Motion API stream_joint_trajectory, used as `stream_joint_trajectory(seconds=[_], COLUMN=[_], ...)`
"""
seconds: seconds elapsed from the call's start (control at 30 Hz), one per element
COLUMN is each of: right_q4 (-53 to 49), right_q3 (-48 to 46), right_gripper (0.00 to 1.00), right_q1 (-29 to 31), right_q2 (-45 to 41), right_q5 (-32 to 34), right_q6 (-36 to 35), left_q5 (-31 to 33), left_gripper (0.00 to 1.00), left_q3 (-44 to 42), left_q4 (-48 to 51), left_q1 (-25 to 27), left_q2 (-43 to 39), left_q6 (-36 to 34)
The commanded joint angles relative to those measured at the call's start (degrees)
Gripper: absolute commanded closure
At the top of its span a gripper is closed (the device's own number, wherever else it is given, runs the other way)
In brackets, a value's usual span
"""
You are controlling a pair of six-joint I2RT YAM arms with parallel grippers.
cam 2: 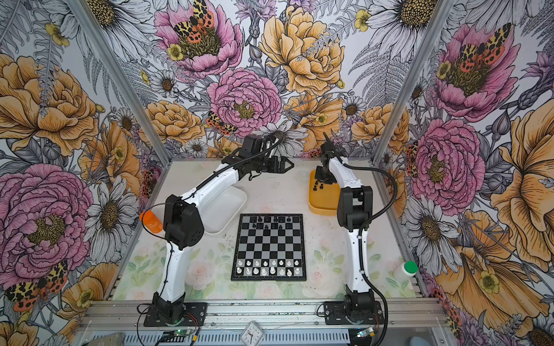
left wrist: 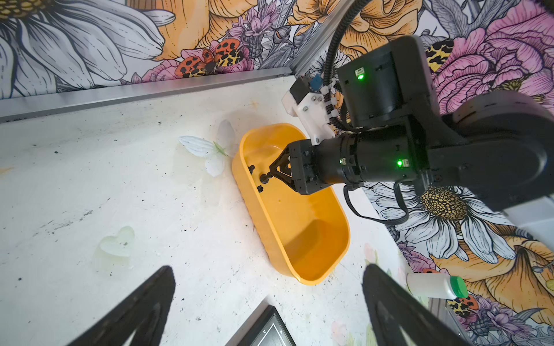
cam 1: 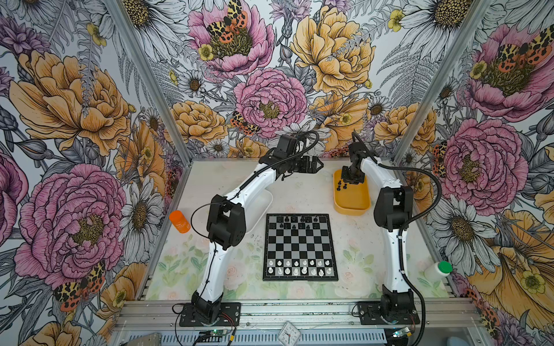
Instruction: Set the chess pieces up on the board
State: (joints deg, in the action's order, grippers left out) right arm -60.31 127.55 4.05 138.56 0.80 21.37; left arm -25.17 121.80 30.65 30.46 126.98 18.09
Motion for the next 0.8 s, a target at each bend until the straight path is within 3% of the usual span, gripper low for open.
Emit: stream_joint_trajectory(seconds=[0.0,0.77], right_q4=[0.27,0.30], right_q3=[-0.37,0.13], right_gripper=[0.72,0.72], right_q1=[-0.19,-0.17], right_q2=[1.47,3.80], right_q5=[-0.14,-0.71], right_q6=[-0.14,-0.89], left_q5=[-1.11,0.05], left_gripper=[0.01,0.01], left_q3=[-1.02,-3.67], left_q4=[-0.07,-0.07], left_q1=[-0.70,-1.05], left_q2=[-3.29,-5.42], left_q6=[0.17,-0.07])
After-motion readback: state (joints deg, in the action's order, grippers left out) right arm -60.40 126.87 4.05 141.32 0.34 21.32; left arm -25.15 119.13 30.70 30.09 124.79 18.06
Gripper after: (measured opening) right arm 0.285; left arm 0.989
